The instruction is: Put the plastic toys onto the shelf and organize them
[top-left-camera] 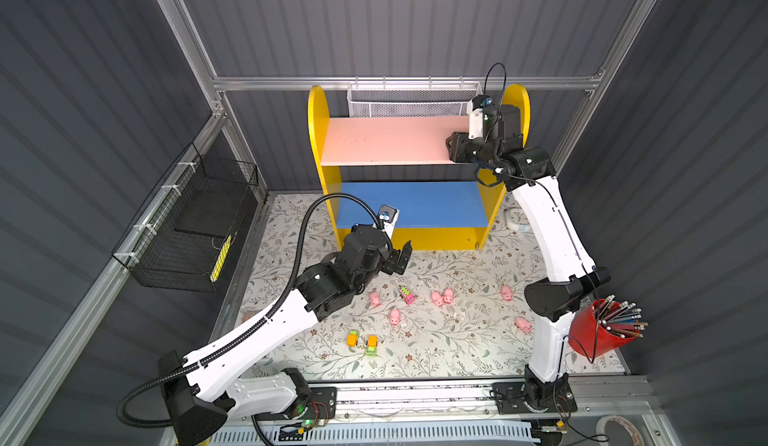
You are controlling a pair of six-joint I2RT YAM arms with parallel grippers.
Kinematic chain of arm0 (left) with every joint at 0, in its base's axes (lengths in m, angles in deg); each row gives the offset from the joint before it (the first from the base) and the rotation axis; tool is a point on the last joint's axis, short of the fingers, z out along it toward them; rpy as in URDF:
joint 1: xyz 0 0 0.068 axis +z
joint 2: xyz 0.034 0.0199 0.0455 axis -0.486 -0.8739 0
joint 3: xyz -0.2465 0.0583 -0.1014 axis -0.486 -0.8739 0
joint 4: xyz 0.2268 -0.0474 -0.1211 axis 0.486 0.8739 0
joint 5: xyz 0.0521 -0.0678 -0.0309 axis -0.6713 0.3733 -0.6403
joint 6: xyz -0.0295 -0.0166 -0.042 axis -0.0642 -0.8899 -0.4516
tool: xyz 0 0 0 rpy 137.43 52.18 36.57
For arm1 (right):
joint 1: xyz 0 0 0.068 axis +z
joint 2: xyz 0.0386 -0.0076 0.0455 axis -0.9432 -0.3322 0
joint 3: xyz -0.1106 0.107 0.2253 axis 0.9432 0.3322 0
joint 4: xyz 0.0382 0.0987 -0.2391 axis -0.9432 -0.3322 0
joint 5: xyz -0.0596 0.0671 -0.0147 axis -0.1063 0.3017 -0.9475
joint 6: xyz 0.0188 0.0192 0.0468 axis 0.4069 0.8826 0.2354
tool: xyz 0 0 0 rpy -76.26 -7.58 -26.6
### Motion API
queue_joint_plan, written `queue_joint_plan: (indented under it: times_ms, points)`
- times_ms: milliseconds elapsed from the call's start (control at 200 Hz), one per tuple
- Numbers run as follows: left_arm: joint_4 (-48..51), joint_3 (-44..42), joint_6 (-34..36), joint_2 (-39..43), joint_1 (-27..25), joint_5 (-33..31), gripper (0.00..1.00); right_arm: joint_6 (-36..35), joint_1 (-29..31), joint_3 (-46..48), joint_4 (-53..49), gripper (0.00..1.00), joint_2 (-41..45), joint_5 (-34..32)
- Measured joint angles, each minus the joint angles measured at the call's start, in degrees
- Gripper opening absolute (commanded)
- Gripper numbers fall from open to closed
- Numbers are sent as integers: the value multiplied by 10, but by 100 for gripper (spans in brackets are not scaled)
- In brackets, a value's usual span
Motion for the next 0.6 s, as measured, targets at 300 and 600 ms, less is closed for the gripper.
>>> queue_joint_plan:
  times_ms: [300,600]
  points:
    - [0,0,0,0,0,0,100,-4,2,3,-1,45,0,-8]
    - [0,0,0,1,0,0,100,-8,2,3,-1,33,0,-12]
